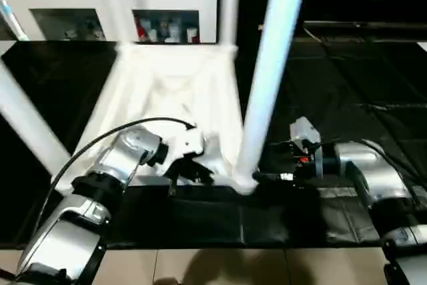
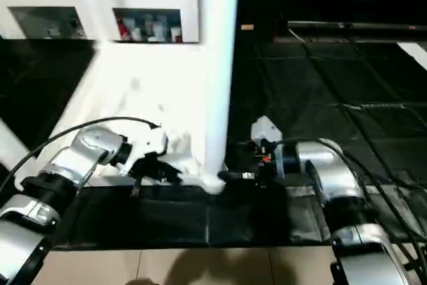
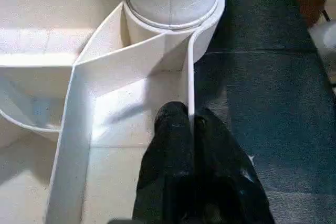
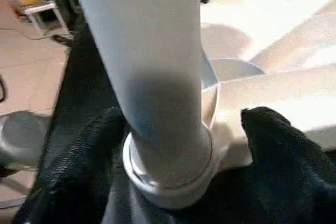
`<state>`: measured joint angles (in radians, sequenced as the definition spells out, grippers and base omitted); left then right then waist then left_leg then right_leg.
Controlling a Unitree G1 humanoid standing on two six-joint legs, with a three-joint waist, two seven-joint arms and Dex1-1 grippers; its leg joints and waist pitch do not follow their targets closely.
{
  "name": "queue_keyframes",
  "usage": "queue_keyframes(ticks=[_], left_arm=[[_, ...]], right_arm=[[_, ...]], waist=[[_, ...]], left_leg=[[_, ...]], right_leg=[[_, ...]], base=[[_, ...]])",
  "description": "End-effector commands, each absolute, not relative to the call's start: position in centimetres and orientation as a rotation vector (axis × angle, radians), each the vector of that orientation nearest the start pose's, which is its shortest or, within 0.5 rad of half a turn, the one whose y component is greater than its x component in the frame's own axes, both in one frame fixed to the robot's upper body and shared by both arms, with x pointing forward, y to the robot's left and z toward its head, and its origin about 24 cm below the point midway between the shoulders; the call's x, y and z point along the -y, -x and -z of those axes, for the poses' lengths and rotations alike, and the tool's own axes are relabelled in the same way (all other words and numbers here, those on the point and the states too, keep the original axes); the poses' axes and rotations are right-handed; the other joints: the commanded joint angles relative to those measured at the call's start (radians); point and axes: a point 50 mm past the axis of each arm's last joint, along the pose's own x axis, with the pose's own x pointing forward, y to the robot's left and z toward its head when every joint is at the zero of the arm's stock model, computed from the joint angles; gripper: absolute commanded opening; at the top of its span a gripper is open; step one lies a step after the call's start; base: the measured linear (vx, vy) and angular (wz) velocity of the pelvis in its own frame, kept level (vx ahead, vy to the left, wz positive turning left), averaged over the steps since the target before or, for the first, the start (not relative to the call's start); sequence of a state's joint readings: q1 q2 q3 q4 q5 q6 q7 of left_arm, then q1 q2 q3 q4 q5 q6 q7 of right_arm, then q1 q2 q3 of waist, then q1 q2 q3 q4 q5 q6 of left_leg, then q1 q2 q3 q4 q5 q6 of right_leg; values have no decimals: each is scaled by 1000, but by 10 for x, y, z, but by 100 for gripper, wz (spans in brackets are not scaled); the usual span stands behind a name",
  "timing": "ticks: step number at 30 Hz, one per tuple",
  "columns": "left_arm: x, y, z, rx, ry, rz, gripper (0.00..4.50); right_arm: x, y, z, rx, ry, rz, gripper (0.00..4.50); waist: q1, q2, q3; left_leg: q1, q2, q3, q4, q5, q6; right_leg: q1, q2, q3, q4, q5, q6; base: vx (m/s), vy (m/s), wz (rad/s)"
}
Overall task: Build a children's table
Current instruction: Rotate leg to tighten
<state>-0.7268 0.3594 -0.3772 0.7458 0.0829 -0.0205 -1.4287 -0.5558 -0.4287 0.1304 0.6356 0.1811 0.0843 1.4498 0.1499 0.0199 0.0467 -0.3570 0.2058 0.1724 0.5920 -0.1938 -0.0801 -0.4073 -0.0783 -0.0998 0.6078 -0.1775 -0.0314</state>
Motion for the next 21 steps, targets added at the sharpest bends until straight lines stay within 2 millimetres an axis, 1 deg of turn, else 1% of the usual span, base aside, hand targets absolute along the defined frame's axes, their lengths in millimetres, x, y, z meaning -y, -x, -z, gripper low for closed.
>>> queue_keyframes(ticks=[1,3,4,5,6,12,13,14,15,21], left_arm=[[-113,-321,-66,-525,-607,1696,0],[-113,-321,-66,-525,-608,1696,0],[-113,-321,-66,-524,-608,1698,0],[-113,-321,-66,-524,-608,1698,0],[-114,-321,-65,-525,-608,1698,0],[-118,-322,-62,-540,-616,1679,0],[-119,-322,-62,-541,-616,1677,0],[-119,-322,-62,-541,-615,1676,0],[-119,-322,-62,-542,-614,1673,0],[-119,-323,-61,-547,-588,1664,0]], right_arm=[[168,-310,-67,-348,121,-1466,335],[166,-310,-66,-354,113,-1482,313],[165,-309,-66,-357,108,-1493,313],[165,-309,-66,-357,108,-1493,295],[165,-308,-65,-368,100,-1511,295],[164,-306,-63,-386,75,-1548,239],[164,-306,-63,-387,71,-1554,239],[164,-306,-63,-388,70,-1555,218],[163,-305,-63,-389,65,-1560,211],[162,-303,-61,-387,43,-1578,198]], waist=[[-8,-8,-68],[-10,-9,-69],[-10,-8,-69],[-11,-8,-68],[-11,-9,-69],[-11,-6,-70],[-11,-8,-70],[-11,-8,-70],[-11,-7,-70],[-10,-7,-70]], left_leg=[[4,32,-1,-61,-135,80],[2,30,-2,-61,-126,81],[2,30,-2,-60,-128,81],[2,31,-2,-61,-129,80],[3,31,-1,-60,-131,80],[2,31,-2,-60,-126,81],[3,31,-2,-60,-127,81],[2,30,-2,-60,-126,81],[3,31,-2,-60,-125,79],[3,31,-2,-59,-126,80]], right_leg=[[63,-74,54,-67,-176,-220],[64,-73,53,-66,-173,-217],[63,-73,53,-67,-176,-218],[64,-74,53,-68,-180,-217],[63,-73,53,-68,-184,-216],[63,-73,53,-66,-171,-220],[64,-72,53,-67,-175,-217],[64,-72,53,-67,-175,-217],[63,-72,53,-66,-173,-218],[63,-73,53,-66,-168,-223]], base=[[0,0,0],[0,0,0],[0,0,0],[0,0,0],[0,0,0],[0,0,0],[0,0,0],[0,0,0],[0,0,0],[0,0,0]])
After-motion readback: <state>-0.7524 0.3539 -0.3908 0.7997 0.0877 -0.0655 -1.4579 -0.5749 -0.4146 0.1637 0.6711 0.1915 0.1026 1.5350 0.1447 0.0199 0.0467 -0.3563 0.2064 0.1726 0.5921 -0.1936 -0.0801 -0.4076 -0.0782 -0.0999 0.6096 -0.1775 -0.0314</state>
